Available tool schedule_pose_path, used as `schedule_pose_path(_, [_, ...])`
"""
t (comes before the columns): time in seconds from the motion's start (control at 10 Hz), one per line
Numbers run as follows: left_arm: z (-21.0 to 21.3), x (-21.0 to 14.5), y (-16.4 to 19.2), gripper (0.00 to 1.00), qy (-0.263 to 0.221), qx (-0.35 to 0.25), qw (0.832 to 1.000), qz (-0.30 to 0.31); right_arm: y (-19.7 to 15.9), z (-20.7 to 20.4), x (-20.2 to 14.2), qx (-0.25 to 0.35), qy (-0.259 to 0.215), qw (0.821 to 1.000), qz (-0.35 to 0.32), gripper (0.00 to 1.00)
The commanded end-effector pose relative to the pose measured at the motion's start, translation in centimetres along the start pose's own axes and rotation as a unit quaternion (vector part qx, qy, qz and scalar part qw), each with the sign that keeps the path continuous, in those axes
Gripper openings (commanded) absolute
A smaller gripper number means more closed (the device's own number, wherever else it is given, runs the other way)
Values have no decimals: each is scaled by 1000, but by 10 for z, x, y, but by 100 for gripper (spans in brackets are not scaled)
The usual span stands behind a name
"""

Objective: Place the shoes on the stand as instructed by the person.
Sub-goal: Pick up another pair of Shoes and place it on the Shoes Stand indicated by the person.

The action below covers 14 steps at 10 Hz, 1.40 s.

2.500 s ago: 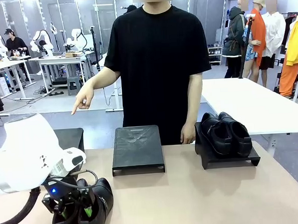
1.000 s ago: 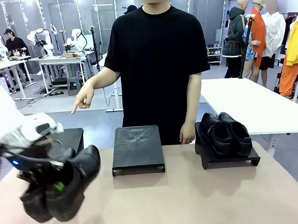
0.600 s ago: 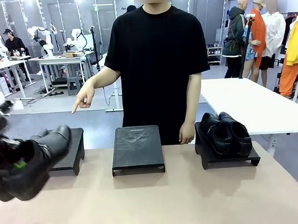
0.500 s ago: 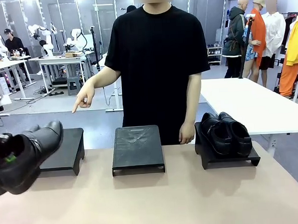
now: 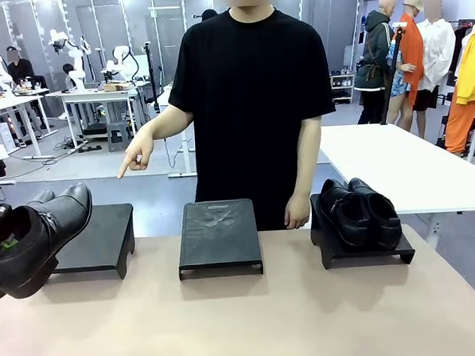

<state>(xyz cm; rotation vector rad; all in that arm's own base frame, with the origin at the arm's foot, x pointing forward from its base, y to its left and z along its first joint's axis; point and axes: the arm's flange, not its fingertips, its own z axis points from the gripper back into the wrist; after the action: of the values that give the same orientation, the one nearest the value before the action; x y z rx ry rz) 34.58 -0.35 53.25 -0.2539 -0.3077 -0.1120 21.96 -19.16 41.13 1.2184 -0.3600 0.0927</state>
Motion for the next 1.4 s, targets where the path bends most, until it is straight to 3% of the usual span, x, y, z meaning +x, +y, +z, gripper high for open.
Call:
schedule_pose_path(0.0, [8, -2, -3, 0, -4, 4, 1000, 2, 4, 0, 0, 4, -5, 1000, 1, 100])
schedule_pose_path(0.1, [8, -2, -3, 0, -4, 4, 1000, 2, 4, 0, 0, 4, -5, 1000, 1, 100])
schedule_pose_path(0.2, [-2, -2, 0, 9, 3, -1, 1000, 0, 4, 0, 0, 4, -5, 1000, 1, 100])
schedule_pose_path(0.3, [-6, 0, -7, 9, -30, 21, 999, -20, 4, 0, 0, 4, -5, 1000, 1, 100])
schedule_pose_path(0.4, [-18, 28, -6, 9, -66, 51, 997, 2, 4, 0, 0, 4, -5, 1000, 1, 100])
schedule_pose_path(0.7, [-40, 81, 2, 9, -49, 46, 998, 15, 4, 0, 0, 4, -5, 1000, 1, 100])
schedule_pose_path(0.8, [-46, 97, 8, 9, -65, 63, 995, 39, 4, 0, 0, 4, -5, 1000, 1, 100])
schedule_pose_path(1.3, [-92, 161, 28, 9, -55, 103, 993, 8, 4, 0, 0, 4, -5, 1000, 1, 100])
